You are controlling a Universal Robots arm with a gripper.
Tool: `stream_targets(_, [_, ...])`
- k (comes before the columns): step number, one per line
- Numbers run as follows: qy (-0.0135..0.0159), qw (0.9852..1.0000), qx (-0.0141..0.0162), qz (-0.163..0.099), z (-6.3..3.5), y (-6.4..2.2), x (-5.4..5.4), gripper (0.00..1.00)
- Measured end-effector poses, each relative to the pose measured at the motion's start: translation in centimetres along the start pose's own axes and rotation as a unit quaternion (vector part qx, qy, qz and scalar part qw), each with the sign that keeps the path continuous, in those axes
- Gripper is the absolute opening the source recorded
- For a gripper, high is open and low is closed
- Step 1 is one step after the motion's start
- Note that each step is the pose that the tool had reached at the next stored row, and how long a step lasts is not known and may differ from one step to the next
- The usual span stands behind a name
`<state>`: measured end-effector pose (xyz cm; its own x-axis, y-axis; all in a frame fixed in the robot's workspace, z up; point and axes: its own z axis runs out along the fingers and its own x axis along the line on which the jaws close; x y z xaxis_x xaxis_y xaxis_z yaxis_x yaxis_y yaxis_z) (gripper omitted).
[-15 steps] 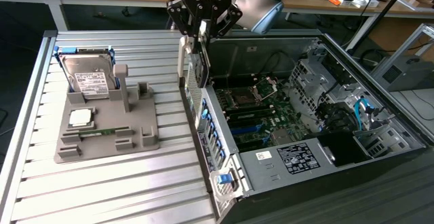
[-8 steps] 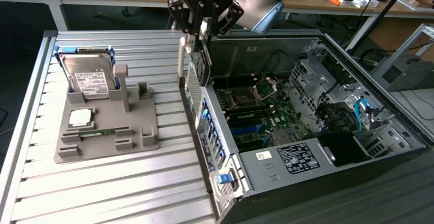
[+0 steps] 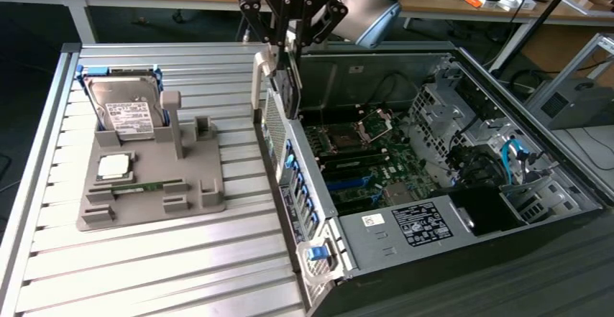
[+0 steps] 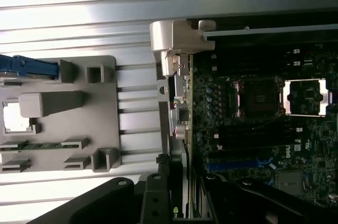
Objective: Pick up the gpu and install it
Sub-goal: 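Pick up the gpu and move the gpu toward the slot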
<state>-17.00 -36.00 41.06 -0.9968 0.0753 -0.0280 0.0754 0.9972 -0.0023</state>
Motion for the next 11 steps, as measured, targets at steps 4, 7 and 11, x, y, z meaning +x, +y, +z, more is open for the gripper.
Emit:
stream_targets(4, [0.0,1.0,0.0,0.0,-0.52,0.0,0.0,0.27])
stream_targets(7, [0.0,1.0,0.0,0.0,-0.97,0.0,0.0,0.27])
stream_targets(11, [0.0,1.0,0.0,0.0,-1.41,0.0,0.0,0.27])
